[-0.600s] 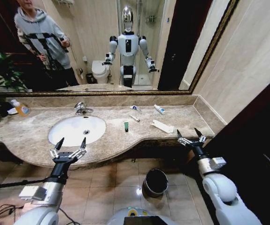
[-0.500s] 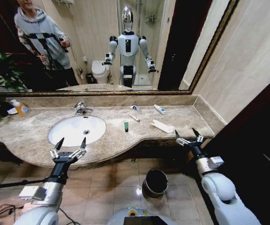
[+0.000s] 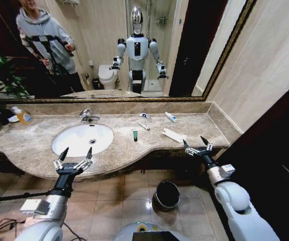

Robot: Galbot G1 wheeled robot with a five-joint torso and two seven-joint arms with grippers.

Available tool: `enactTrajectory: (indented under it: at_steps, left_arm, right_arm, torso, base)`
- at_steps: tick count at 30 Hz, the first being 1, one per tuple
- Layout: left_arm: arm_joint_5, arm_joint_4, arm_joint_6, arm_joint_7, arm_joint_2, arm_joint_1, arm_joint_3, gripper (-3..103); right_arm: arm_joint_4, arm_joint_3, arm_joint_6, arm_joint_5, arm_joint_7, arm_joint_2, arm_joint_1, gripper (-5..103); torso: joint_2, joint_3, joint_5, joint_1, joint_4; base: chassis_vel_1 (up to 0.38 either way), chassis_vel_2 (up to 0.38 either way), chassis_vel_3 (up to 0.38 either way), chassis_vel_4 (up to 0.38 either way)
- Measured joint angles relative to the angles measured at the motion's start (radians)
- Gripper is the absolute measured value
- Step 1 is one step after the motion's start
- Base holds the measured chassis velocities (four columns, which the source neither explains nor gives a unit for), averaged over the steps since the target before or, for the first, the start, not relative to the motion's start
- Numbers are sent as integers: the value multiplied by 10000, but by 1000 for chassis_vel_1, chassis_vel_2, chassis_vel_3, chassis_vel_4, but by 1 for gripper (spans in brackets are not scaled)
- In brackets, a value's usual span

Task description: Pick up the trash from the sink and place it in the trash bin.

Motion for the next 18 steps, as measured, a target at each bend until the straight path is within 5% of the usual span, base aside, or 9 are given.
enactTrajectory:
  at_steps: [18]
  left_arm:
    - [0,0,0,0,0,0,-1,100]
  right_arm:
    - [-584,-214,250,-227,-70,11,266,100]
  torso:
    - [0,0,-1,0,-1]
  base:
    - [0,0,0,0]
